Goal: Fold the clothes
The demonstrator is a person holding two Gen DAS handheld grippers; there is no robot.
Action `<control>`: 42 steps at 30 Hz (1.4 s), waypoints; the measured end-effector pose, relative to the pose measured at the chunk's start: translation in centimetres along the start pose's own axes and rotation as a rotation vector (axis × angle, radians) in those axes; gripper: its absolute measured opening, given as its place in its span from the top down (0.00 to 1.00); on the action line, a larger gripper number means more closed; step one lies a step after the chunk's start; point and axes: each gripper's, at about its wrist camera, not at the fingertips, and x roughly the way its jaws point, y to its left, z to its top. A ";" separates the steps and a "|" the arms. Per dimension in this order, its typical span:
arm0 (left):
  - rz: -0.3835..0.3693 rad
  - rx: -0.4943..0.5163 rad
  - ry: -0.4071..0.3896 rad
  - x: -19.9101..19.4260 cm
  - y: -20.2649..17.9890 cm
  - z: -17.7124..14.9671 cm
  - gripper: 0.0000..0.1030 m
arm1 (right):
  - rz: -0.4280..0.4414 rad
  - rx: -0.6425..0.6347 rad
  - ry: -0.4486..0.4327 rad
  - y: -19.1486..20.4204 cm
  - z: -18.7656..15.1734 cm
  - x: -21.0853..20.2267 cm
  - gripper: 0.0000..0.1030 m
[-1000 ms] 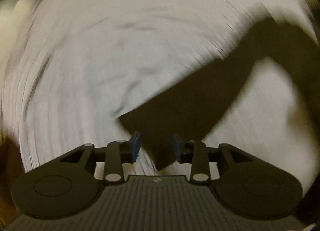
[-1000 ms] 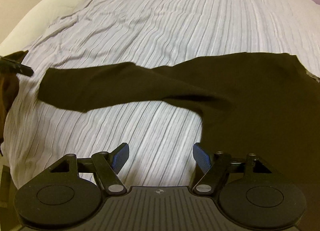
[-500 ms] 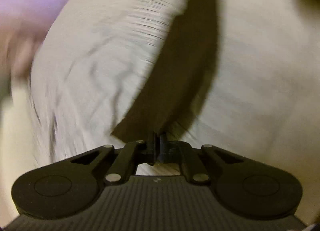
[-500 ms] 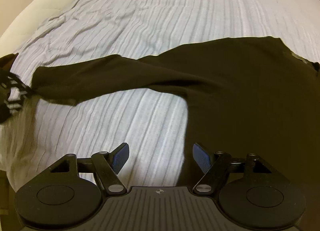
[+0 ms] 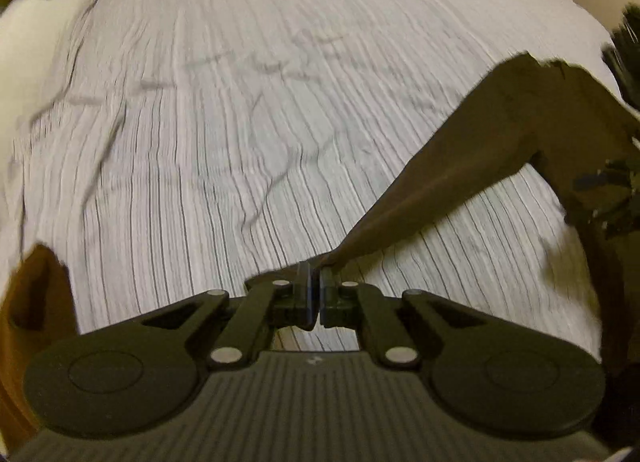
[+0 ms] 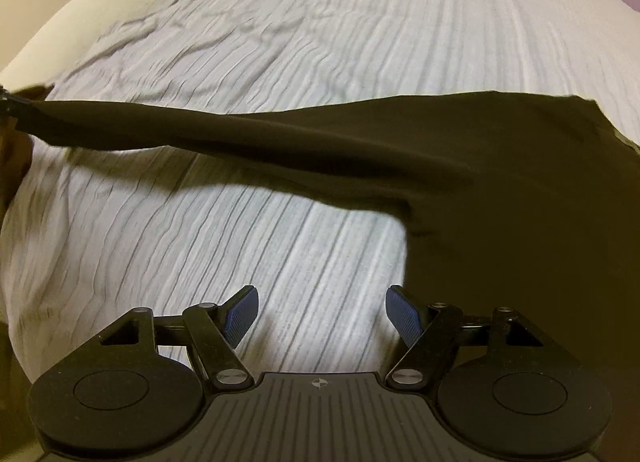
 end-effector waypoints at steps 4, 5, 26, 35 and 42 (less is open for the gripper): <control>-0.037 -0.098 0.018 0.8 2.0 0.7 0.97 | -0.022 -0.199 -0.016 1.6 0.5 1.4 0.29; -0.045 -0.112 0.023 0.9 2.3 1.0 0.97 | -0.037 -0.260 -0.025 2.1 0.8 1.9 0.29; 0.035 0.178 0.210 3.9 -1.2 -3.6 0.80 | -0.016 -0.628 0.100 6.3 0.1 7.9 1.00; 0.131 0.143 0.075 5.5 0.5 -0.6 0.62 | -0.043 -0.466 0.058 6.5 0.0 6.2 1.00; 0.204 0.301 0.182 10.1 -0.6 -0.6 0.94 | -0.045 -0.375 0.032 6.2 0.2 4.9 0.31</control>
